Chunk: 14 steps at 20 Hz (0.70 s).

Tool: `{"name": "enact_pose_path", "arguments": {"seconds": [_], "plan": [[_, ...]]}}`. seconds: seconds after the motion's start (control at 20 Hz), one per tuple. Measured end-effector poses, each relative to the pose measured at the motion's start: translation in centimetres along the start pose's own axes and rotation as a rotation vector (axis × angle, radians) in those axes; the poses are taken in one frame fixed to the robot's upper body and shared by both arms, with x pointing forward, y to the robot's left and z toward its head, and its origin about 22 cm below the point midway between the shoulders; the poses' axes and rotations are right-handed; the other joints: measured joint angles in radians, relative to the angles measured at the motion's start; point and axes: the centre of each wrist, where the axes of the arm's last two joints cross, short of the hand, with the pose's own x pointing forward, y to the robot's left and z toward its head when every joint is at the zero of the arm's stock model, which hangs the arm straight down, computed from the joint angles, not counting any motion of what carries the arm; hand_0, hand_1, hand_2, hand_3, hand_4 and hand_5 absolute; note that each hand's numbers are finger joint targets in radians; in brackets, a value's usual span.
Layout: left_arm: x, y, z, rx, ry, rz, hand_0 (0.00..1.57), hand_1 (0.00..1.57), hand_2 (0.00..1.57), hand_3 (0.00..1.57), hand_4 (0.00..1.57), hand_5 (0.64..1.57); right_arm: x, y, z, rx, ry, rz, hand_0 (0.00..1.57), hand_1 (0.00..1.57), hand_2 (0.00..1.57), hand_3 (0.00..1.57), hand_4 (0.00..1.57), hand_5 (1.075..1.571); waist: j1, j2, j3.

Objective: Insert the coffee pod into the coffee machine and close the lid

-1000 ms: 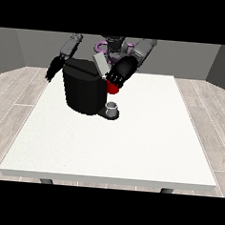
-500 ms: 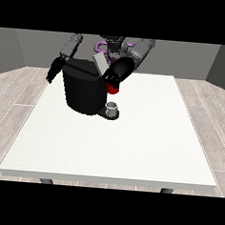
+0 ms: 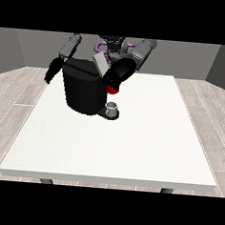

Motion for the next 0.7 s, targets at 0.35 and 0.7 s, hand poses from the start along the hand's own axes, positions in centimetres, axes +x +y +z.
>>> {"name": "enact_pose_path", "arguments": {"seconds": [0.35, 0.7], "plan": [[-0.2, 1.1, 0.1, 0.005, 0.025, -0.039, 0.00, 0.00, 0.56, 0.46, 0.00, 1.571, 0.2, 0.6, -0.2, -0.005, 0.004, 0.006, 0.00, 0.00, 0.00, 0.00, 0.17, 1.571, 0.000, 0.006, -0.0011], [-1.3, 0.1, 0.6, 0.011, 0.039, -0.038, 0.00, 0.00, 0.30, 0.20, 0.00, 1.571, -0.4, 1.3, 0.7, 0.007, 0.021, -0.009, 0.00, 0.00, 0.00, 0.00, 0.00, 1.571, 0.005, -0.016, -0.0008]]}}
